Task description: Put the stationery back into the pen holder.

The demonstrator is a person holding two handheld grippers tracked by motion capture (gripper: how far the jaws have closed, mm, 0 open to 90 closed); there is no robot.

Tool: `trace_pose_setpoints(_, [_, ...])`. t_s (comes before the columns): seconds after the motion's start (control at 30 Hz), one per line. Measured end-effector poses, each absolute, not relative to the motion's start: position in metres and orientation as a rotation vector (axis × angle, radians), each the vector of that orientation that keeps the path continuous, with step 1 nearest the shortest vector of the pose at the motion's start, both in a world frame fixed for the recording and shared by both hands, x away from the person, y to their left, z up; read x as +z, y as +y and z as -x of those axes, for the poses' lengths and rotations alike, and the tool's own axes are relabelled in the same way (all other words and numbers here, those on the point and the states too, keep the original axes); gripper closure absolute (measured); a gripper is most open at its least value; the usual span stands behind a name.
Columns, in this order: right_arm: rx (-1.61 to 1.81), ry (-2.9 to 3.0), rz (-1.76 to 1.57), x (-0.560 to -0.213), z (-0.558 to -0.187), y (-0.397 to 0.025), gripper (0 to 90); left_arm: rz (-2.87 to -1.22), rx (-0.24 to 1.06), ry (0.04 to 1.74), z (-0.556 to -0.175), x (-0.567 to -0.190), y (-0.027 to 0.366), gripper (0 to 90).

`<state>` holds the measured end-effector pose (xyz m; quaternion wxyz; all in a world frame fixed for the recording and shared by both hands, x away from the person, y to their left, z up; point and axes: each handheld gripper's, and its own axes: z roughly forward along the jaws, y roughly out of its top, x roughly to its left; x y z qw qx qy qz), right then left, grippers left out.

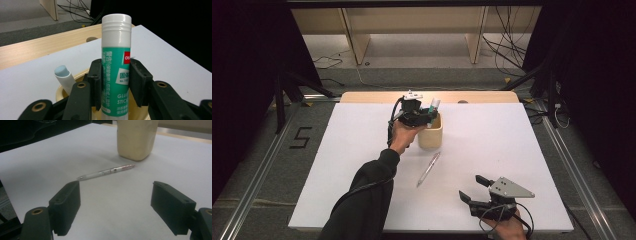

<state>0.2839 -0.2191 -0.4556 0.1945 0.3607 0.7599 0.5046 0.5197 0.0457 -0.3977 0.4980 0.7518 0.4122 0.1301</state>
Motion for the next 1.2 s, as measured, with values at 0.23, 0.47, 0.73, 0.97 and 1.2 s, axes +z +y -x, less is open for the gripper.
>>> trace_pose_setpoints(0.23, [1.416,2.130,-1.010,-0.455,-0.284,-0.220,24.3,-1.826,0.321,1.014,-0.522,-0.403,0.046,65.1])
trace_pose_setpoints(0.47, [1.414,2.131,-1.008,-0.455,-0.284,-0.220,24.3,-1.834,0.325,1.021,-0.521,-0.407,0.046,65.0])
trace_pose_setpoints(0.73, [1.414,2.130,-1.010,-0.454,-0.283,-0.221,24.3,-1.854,0.296,1.018,-0.521,-0.406,0.046,60.3])
trace_pose_setpoints(0.97, [1.411,2.131,-1.011,-0.455,-0.284,-0.221,24.5,-1.866,0.239,1.018,-0.515,-0.391,0.051,30.2])
trace_pose_setpoints(1.2, [1.409,2.128,-1.014,-0.455,-0.284,-0.221,24.4,-1.889,0.198,0.996,-0.500,-0.384,0.062,20.7])
